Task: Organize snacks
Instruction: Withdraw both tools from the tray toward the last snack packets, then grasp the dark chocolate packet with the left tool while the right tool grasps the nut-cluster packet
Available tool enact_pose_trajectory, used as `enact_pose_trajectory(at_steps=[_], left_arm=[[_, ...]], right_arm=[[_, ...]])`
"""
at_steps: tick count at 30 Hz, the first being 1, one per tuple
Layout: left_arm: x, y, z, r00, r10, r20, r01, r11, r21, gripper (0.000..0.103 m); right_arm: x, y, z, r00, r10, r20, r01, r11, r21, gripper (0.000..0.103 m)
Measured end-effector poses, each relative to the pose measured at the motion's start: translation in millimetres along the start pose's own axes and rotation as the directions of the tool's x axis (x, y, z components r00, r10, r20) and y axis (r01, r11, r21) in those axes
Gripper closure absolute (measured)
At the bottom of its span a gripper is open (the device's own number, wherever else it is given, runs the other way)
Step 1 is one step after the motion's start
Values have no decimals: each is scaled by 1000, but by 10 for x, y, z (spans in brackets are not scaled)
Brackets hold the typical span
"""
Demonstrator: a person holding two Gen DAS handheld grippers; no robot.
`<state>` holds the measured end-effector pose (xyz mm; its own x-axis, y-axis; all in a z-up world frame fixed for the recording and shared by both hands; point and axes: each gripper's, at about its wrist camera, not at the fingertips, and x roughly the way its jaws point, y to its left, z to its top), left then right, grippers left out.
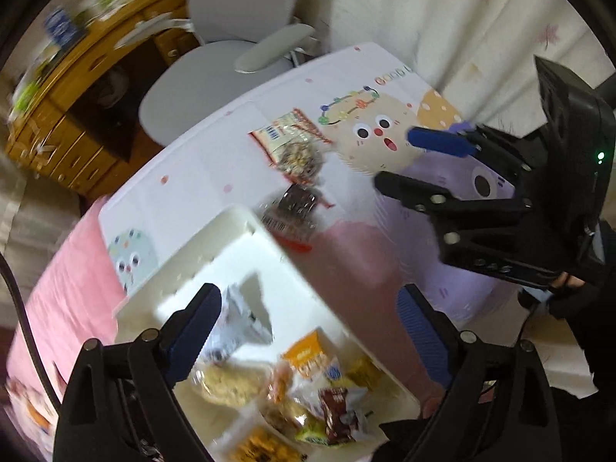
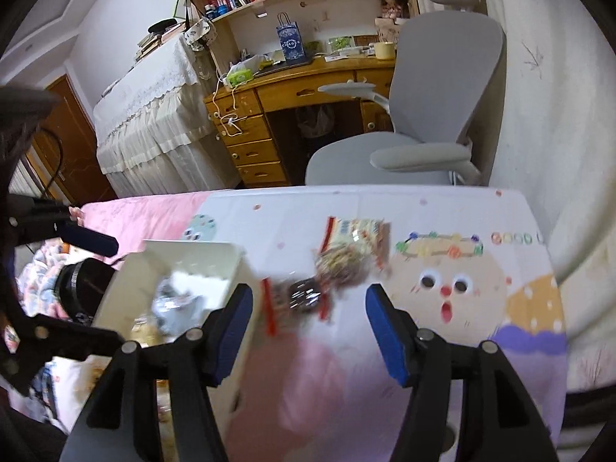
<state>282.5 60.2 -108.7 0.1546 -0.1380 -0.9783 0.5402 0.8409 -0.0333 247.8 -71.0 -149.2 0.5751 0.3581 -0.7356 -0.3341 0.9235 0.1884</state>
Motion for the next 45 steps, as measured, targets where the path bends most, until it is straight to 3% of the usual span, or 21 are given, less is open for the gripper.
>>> enact_pose_trajectory(at_steps=[6, 11, 16, 23, 30, 37, 45], left_arm=[[367, -101, 439, 997, 50, -62, -41, 989, 144, 11], [771, -106, 664, 987, 69, -145, -34, 973, 230, 11], [1138, -81, 811, 971, 100, -219, -32, 955, 296, 11], [1451, -14, 987, 956, 101, -275, -8, 948, 319, 11], [1787, 110, 1093, 940, 93, -330, 18, 948, 319, 11], [1980, 250, 1140, 929, 70, -363, 46, 953, 300, 11], [2067, 538, 1152, 920, -26, -390, 122, 967, 224, 11]], right_arm=[[367, -168, -26, 999, 16, 47, -11, 993, -115, 41], [621, -217, -117, 996, 56, 67, -40, 975, -217, 38], [862, -289, -177, 995, 86, 45, -74, 973, -219, 37], [1073, -311, -231, 994, 99, 48, -87, 973, -215, 37], [1215, -275, -279, 998, 45, 52, -32, 970, -242, 37], [1344, -212, -268, 1000, 5, -1, -5, 965, -261, 37], [1425, -247, -208, 1000, -9, -18, 5, 969, -245, 37]])
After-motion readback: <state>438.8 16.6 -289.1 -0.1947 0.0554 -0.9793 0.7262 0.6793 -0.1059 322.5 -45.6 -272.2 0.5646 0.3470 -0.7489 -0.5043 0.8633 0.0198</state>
